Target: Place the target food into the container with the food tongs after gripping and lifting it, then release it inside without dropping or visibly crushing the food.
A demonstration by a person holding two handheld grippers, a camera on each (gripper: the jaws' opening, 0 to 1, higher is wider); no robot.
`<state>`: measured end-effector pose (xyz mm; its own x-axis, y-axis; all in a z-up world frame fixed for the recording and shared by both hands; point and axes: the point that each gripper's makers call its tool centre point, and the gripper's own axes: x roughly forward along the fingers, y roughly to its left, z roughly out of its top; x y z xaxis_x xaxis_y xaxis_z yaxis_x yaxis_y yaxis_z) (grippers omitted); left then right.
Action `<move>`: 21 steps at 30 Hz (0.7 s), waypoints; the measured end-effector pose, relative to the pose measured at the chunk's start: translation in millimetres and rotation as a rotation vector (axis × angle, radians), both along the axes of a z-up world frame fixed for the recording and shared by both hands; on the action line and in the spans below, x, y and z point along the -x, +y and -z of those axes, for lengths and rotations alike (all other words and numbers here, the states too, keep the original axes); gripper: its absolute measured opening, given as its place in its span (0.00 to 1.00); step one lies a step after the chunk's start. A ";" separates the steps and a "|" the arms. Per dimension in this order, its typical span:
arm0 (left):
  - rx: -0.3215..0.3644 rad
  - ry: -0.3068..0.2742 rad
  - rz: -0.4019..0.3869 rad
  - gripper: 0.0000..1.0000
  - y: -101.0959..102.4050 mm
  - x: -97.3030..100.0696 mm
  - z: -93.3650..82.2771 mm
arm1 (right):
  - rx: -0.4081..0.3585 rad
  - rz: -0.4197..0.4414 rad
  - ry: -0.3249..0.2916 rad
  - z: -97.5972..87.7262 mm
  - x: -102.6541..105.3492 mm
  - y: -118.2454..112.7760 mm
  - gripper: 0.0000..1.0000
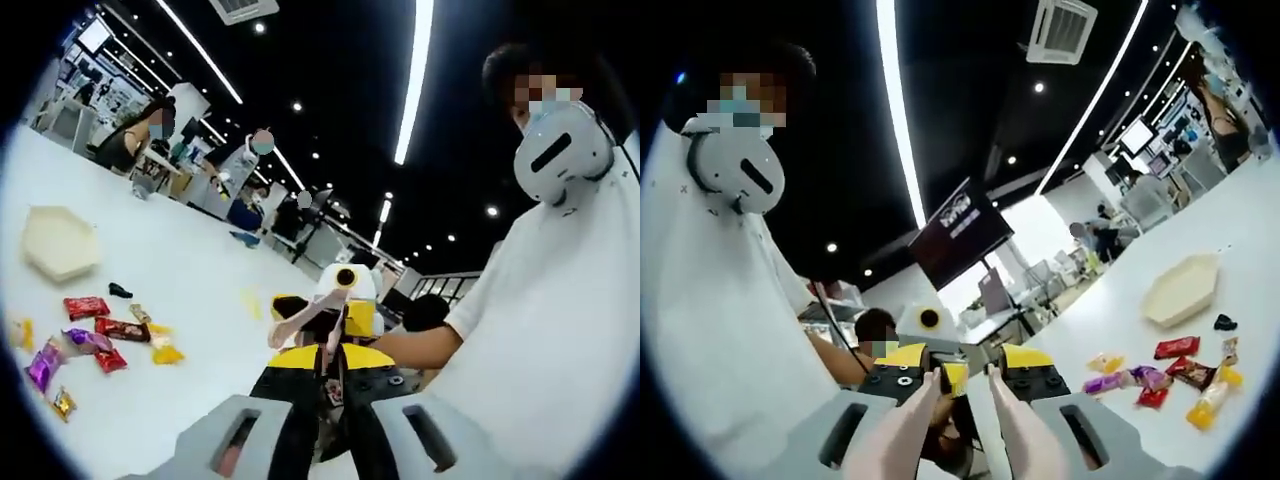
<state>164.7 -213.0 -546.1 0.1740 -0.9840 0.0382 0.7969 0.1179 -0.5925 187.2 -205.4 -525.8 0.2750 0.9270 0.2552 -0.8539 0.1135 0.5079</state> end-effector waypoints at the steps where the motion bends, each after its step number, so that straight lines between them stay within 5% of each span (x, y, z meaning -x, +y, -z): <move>1: 0.006 0.012 0.008 0.03 -0.3 1.6 -0.7 | -0.004 0.000 0.004 -0.5 -0.1 -0.1 0.27; 5: 0.058 0.084 0.036 0.01 -1.1 4.5 -5.7 | -0.030 -0.023 0.034 -3.6 2.8 -1.3 0.28; 21: 0.144 0.060 0.039 0.00 2.0 5.9 -20.9 | -0.044 -0.060 0.040 -7.5 9.2 1.0 0.31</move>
